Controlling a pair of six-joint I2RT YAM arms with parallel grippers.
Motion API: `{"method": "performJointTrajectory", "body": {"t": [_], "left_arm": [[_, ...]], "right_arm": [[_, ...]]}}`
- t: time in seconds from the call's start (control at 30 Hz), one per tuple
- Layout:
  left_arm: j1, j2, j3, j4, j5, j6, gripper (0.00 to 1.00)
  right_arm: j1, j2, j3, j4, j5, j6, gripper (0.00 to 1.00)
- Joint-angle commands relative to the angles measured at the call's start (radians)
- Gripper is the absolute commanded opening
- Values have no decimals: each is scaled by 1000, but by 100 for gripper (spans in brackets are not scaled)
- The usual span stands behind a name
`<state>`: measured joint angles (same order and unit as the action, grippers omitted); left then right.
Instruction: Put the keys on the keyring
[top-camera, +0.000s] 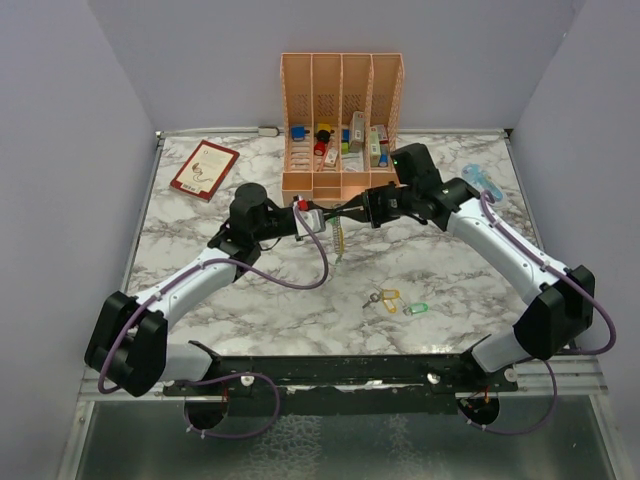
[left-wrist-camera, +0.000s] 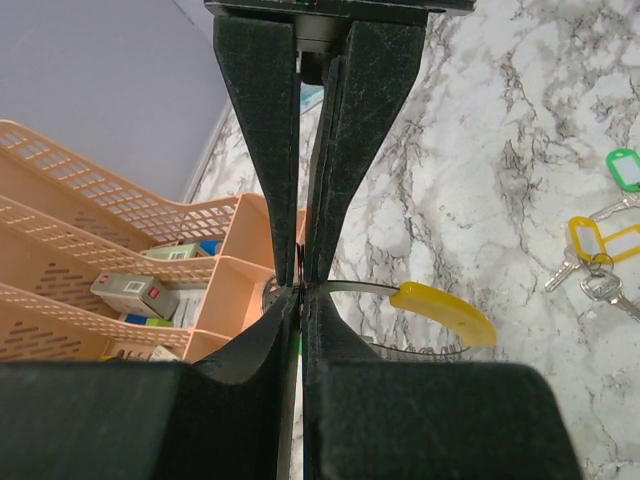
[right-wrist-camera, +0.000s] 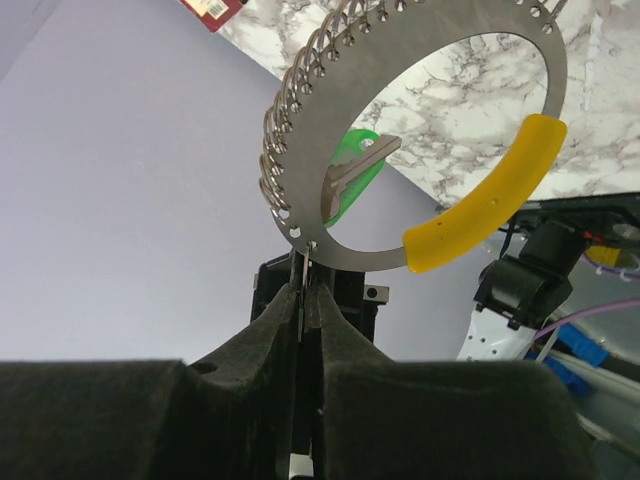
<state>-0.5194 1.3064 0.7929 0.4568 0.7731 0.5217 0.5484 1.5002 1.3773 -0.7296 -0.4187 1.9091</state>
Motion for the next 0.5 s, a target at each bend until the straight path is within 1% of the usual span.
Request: {"method": "performJointTrajectory", "body": {"t": [0.0,0.1,0.2,0.3,0.4,0.43,0.47], "left_arm": [[-4,-24,57,-137,84,90,0],[2,-41,70,-232,121,147,0],[8,-51,79,-269,140,160,0],[13,-57,85,-293,147,174,0],[21,-63,95,-320,158,185,0],[24,-61,98,-320,159,181,0],[29,-61,103,-320,164,176,0]], "right_arm": [[7,-45,-24,131,61,-76,14],[0,-67,-60,174,62,-99,27],[-17,-94,-84,180,61,-115,37],[-59,-123,-98,156,41,-149,51],[-120,-162,-110,150,36,-246,72],[-149,-174,-115,146,24,-297,78],[-180,-185,-119,166,15,-384,80]]}}
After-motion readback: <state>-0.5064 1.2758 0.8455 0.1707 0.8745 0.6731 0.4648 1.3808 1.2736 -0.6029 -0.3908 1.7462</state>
